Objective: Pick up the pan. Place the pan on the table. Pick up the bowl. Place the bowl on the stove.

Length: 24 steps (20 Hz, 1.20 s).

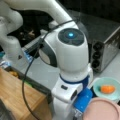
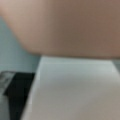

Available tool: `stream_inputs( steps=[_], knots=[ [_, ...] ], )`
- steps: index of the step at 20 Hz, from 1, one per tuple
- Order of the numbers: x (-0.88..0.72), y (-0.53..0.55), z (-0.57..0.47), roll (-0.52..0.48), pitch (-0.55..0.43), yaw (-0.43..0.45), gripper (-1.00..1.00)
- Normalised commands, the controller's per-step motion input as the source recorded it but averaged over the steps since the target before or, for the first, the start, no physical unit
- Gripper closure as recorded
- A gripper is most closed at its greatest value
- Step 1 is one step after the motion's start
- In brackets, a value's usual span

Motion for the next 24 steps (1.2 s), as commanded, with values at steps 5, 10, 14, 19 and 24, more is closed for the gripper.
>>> stream_inputs(
  steps=[5, 10, 14, 19, 24],
  knots=[
    [0.38, -0.10, 0.00, 0.157, 0.057, -0.109, 1.00],
    [0.33, -0.10, 0.04, 0.164, 0.050, -0.104, 1.00],
    [0.30, -0.09, 0.04, 0.160, 0.048, -0.093, 1.00],
    [0.26, -0.09, 0.03, 0.151, 0.045, -0.086, 1.00],
    [0.21, -0.12, 0.01, 0.136, 0.032, -0.078, 1.00]
  ],
)
